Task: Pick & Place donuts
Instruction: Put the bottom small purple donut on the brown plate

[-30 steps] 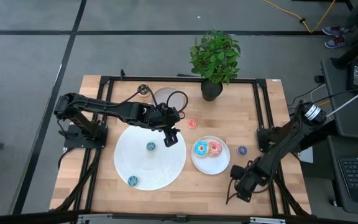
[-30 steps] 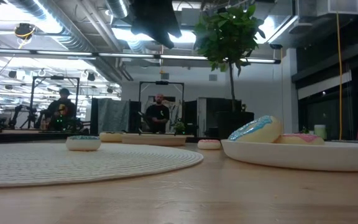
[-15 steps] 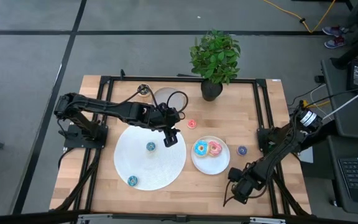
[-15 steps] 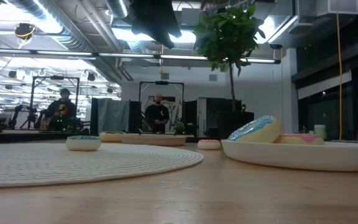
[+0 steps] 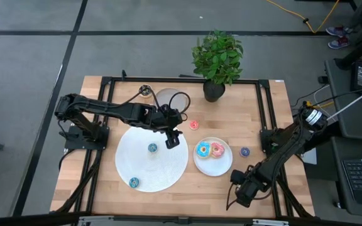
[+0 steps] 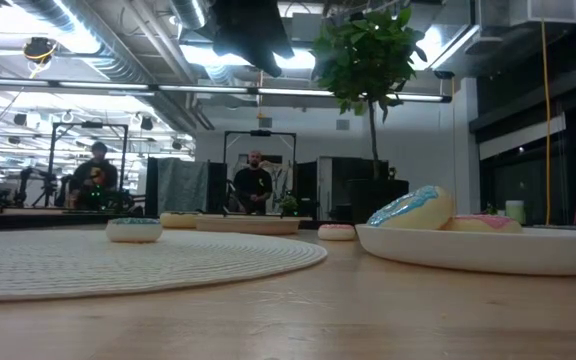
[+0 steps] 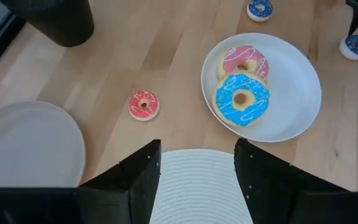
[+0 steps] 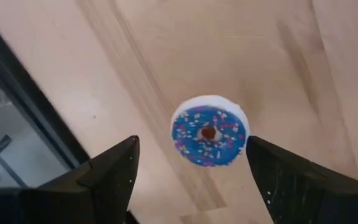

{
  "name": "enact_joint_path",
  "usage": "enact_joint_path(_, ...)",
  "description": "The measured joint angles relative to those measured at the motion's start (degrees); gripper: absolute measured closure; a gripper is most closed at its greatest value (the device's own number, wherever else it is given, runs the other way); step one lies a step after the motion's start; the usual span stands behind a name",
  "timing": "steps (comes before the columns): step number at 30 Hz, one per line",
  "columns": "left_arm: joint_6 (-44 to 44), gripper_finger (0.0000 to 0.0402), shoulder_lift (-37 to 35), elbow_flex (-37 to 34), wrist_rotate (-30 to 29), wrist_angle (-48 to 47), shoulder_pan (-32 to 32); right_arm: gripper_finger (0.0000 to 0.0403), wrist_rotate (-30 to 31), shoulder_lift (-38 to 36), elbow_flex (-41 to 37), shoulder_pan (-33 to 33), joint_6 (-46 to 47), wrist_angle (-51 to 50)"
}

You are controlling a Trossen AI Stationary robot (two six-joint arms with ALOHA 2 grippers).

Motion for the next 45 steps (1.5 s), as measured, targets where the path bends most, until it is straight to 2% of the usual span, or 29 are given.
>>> enact_joint_path(10, 0.0, 0.0206, 0.0, 0.0, 0.0, 1.7, 0.0, 0.0106, -1.4, 0.2, -0.1, 0.2, 0.4, -3.0)
enact_joint_path(28, 0.6, 0.0206, 0.0, 0.0, 0.4, 1.7, 0.0, 0.0106, -2.7, 0.3, -2.0, -0.2, 4.1, 0.6)
enact_joint_path(36, 0.6, 0.0206, 0.0, 0.0, 0.6, 1.7, 0.0, 0.0106, -5.8, 2.9, -2.0, -1.5, 4.8, 2.4)
enact_joint_path(45, 0.6, 0.0206, 0.0, 0.0, 1.5, 1.6, 0.0, 0.0106, -4.9, 4.7, -2.0, -1.6, 4.9, 2.4)
